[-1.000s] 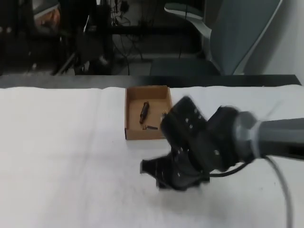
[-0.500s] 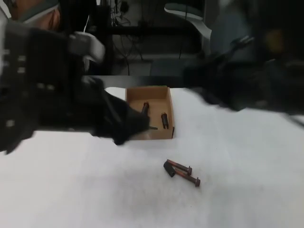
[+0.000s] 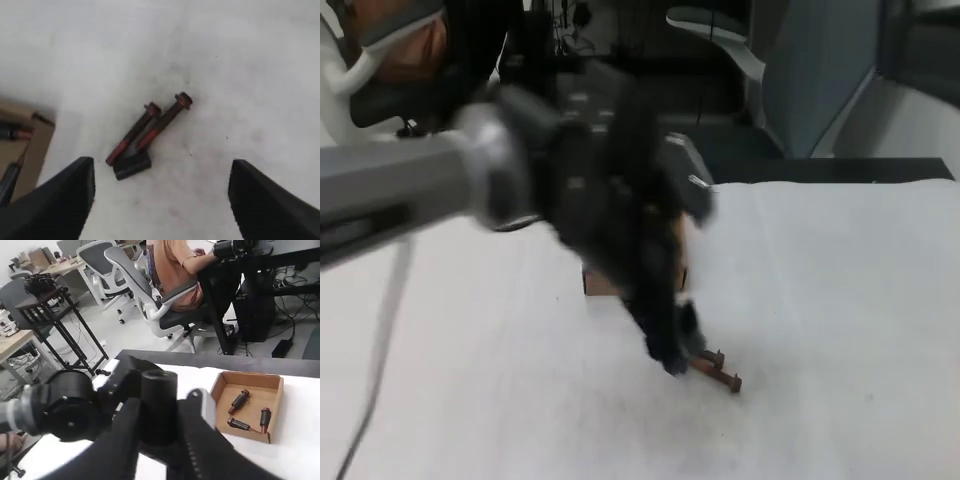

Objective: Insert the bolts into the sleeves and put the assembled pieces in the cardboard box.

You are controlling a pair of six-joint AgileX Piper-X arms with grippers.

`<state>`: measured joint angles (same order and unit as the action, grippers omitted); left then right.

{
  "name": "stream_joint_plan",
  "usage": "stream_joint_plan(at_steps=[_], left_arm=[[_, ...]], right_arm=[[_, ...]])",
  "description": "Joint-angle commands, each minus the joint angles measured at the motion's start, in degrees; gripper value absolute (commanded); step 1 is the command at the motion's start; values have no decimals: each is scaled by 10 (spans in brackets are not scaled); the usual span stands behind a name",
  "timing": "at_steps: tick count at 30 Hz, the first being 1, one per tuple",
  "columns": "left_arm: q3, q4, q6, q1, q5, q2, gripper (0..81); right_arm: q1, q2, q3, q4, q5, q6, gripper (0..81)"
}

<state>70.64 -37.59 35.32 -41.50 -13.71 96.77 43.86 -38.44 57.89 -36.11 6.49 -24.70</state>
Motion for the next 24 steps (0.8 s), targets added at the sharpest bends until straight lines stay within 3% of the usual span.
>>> stream_joint_plan(at_steps=[1, 8, 12, 13, 24], left_arm=[[46, -35, 59, -34, 82, 51, 700], [119, -98, 135, -47, 128, 156, 700], [140, -125, 187, -47, 133, 176, 529], [139, -123, 188, -47, 119, 176, 519], [143, -76, 173, -63, 84, 184, 521]], right_arm=[[-2, 17, 4, 3, 6, 4, 6], [-2, 44, 4, -18, 4, 4, 6], [-2, 53, 4, -21, 23, 10, 6], [-2, 53, 4, -19, 26, 12, 6], [-2, 53, 4, -8, 39, 29, 6]])
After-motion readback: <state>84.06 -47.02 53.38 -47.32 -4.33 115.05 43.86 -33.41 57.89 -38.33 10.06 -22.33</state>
